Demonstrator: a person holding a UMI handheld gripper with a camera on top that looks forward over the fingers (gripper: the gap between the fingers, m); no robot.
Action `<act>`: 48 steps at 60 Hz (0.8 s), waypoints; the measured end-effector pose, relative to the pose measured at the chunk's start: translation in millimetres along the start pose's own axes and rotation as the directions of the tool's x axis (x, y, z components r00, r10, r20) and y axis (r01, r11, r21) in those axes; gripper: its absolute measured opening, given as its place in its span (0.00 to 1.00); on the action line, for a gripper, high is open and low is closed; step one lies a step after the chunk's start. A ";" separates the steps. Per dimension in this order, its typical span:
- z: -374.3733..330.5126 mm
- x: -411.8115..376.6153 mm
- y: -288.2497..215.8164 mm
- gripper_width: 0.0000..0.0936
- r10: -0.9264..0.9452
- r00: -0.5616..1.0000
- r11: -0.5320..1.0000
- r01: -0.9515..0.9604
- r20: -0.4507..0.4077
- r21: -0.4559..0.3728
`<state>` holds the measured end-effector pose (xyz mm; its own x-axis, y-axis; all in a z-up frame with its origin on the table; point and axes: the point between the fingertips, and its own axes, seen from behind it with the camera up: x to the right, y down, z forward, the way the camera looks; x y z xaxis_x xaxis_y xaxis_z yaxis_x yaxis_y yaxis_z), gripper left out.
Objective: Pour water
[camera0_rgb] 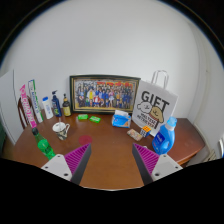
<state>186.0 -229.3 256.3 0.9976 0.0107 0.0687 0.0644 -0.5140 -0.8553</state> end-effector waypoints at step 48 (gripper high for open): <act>39.7 -290.4 99.9 0.92 0.031 0.971 0.996 -0.049 0.236 0.073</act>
<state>-96.2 -249.8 130.5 0.9770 0.1972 -0.0807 0.0172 -0.4503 -0.8927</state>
